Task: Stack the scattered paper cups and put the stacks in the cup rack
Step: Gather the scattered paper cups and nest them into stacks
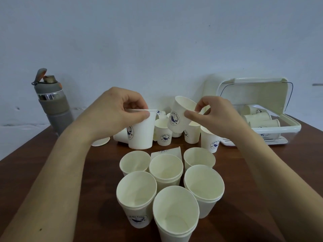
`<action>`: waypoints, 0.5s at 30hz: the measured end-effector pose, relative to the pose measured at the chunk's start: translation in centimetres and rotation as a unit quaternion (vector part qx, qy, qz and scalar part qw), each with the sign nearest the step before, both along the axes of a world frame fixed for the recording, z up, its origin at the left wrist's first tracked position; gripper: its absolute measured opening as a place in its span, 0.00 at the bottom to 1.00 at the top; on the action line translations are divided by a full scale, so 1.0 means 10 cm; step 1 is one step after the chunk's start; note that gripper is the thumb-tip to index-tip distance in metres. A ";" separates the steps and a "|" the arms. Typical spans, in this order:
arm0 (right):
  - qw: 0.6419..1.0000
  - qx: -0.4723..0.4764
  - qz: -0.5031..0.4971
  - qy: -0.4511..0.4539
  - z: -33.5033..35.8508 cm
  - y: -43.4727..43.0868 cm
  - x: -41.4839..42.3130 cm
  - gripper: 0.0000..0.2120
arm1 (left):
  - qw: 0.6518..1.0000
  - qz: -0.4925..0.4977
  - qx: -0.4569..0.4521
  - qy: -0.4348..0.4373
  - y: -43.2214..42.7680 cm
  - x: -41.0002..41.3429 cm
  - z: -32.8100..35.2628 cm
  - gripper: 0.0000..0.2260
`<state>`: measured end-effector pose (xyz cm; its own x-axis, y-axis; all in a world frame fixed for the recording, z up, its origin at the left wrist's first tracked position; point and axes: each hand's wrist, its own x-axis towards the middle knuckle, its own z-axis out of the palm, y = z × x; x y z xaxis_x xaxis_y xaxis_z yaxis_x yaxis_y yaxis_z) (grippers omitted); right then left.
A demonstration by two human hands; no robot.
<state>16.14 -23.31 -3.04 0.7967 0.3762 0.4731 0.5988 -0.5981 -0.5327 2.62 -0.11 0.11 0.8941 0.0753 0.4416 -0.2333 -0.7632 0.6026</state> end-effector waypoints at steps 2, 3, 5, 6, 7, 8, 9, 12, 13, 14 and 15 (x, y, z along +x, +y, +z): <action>1.000 0.012 -0.001 -0.004 0.03 0.01 -0.05 0.17 | 0.999 -0.013 0.015 0.047 0.00 -0.02 0.01 0.03; 1.000 0.016 -0.001 -0.005 0.05 0.01 -0.07 0.17 | 0.997 -0.016 0.027 0.067 0.00 -0.02 0.00 0.03; 1.000 0.023 0.002 -0.010 0.09 -0.01 -0.10 0.17 | 0.993 -0.017 0.061 0.095 0.00 -0.03 0.00 0.04; 1.000 0.025 0.004 -0.012 0.11 -0.02 -0.12 0.17 | 0.991 -0.016 0.076 0.105 0.01 -0.02 -0.01 0.04; 1.000 0.026 0.006 -0.015 0.13 -0.02 -0.14 0.18 | 0.989 -0.016 0.088 0.115 0.02 -0.02 -0.02 0.03; 1.000 0.024 0.008 -0.017 0.15 -0.03 -0.15 0.18 | 0.987 -0.017 0.096 0.127 0.02 -0.02 -0.02 0.01; 1.000 0.020 0.009 -0.017 0.16 -0.03 -0.17 0.19 | 0.985 -0.018 0.102 0.140 0.03 -0.02 -0.02 0.02; 1.000 0.008 0.015 -0.014 0.22 -0.05 -0.21 0.20 | 0.976 -0.025 0.108 0.188 0.03 -0.04 -0.03 0.02; 1.000 0.003 0.019 -0.012 0.24 -0.06 -0.22 0.20 | 0.971 -0.030 0.114 0.206 0.02 -0.05 -0.04 0.03; 1.000 -0.002 0.022 -0.010 0.27 -0.07 -0.25 0.20 | 0.968 -0.031 0.116 0.221 0.02 -0.06 -0.04 0.04; 1.000 -0.008 0.024 -0.010 0.30 -0.09 -0.27 0.20 | 0.965 -0.031 0.121 0.233 0.01 -0.06 -0.04 0.05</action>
